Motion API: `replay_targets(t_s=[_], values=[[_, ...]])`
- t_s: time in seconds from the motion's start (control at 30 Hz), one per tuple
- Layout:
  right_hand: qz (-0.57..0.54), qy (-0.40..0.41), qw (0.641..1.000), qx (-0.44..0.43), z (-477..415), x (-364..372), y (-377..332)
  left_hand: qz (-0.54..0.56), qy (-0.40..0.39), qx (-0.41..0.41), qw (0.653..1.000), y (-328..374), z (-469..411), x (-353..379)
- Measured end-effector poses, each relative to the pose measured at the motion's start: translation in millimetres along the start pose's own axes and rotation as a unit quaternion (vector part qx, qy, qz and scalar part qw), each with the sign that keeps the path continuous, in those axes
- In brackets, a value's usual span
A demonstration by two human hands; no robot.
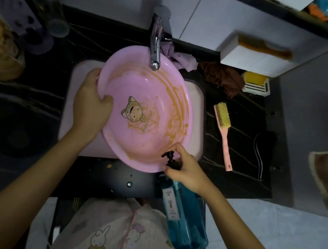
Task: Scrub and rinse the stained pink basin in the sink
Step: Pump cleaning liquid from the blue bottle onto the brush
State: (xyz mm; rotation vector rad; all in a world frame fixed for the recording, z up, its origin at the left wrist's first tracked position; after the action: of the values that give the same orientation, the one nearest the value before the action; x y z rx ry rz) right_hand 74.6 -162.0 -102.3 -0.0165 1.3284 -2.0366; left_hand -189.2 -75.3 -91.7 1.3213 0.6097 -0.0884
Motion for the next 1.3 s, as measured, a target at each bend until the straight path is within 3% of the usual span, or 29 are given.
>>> replay_targets(t_s=[0.27, 0.47, 0.63, 0.73, 0.83, 0.87, 0.93, 1.0, 1.1, 1.17, 1.3], values=[[0.030, 0.008, 1.000, 0.001, -7, -11, -6, -0.002, 0.001, 0.009, 1.000, -3, -2, 0], [0.072, 0.083, 0.994, 0.009, -7, -38, 1, -0.003, -0.001, 0.011, 1.000, -8, -3, 0], [0.035, 0.148, 0.986, -0.060, -1, -41, 0, -0.042, -0.006, 0.011, 0.999, -18, -7, 0], [0.013, 0.197, 0.976, -0.091, 3, -47, -4, -0.081, -0.048, -0.006, 0.996, -36, -14, -1], [0.013, 0.222, 0.969, -0.108, 6, -55, -8, -0.152, -0.146, -0.058, 0.976, -54, -7, -2], [0.015, 0.224, 0.967, -0.116, 7, -57, -9, -0.181, -0.160, -0.035, 0.970, -58, 2, -2], [0.021, 0.233, 0.964, -0.128, 10, -63, -11, -0.264, -0.152, 0.111, 0.946, -61, 27, -5], [0.026, 0.242, 0.961, -0.128, 15, -70, -11, -0.294, -0.173, 0.286, 0.895, -67, 52, -6], [0.035, 0.250, 0.960, -0.124, 21, -82, -5, -0.294, -0.218, 0.456, 0.811, -75, 83, 6], [0.036, 0.259, 0.956, -0.134, 26, -89, -8, -0.307, -0.202, 0.515, 0.775, -73, 96, 19], [0.053, 0.277, 0.947, -0.151, 37, -103, -9, -0.297, -0.158, 0.562, 0.755, -58, 98, 37]])
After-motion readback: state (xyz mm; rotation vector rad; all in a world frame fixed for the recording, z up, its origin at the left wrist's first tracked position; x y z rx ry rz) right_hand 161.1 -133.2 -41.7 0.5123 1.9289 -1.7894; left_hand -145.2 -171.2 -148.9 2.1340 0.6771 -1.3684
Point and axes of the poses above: each hand's wrist, its own z-axis away from the middle knuckle, its own x-axis out of the palm, y = z × x, the point moved 2 cm from there along -z, towards the middle knuckle, and after that the axes turned 6 degrees about -x, right-handed, at the moved point
